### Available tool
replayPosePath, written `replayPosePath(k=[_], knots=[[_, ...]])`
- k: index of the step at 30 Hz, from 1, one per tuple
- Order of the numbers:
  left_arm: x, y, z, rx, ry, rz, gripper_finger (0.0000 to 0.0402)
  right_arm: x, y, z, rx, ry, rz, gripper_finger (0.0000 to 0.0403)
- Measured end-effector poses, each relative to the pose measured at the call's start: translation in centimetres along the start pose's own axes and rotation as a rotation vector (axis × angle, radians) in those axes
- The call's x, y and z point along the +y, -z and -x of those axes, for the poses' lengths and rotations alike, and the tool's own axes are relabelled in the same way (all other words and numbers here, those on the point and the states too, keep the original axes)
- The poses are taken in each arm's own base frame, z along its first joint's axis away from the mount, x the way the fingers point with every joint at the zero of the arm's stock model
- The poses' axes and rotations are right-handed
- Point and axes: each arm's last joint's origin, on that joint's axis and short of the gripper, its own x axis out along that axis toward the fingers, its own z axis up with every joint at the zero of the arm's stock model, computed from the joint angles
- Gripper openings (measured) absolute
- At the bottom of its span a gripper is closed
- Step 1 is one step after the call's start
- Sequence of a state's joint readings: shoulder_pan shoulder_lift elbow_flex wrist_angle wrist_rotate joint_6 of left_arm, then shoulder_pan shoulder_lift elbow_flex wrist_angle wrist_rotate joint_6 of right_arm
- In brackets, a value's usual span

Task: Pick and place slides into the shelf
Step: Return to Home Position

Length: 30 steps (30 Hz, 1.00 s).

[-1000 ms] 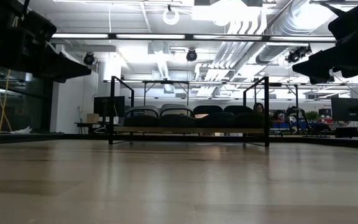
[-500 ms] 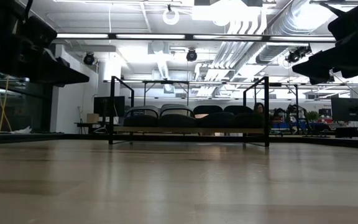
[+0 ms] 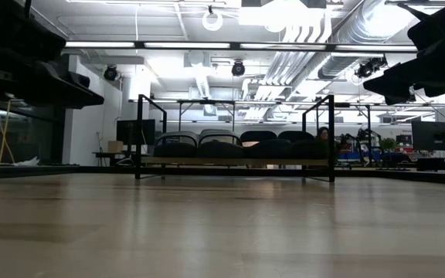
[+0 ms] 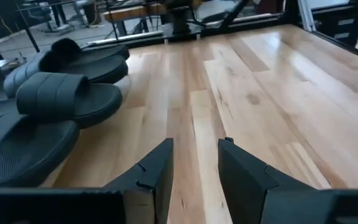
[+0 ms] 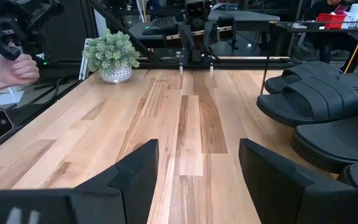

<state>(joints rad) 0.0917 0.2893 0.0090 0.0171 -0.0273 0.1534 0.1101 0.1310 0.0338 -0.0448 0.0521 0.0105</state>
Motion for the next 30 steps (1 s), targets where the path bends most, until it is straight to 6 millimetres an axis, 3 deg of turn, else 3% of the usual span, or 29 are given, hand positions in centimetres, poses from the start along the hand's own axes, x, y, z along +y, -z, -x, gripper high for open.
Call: replayPosePath(k=[30], knots=[[0.03, -0.02, -0.01, 0.0, -0.01, 0.028, 0.0111, 0.0, -0.02, 0.0, -0.001, 0.001, 0.026, 0.0213]])
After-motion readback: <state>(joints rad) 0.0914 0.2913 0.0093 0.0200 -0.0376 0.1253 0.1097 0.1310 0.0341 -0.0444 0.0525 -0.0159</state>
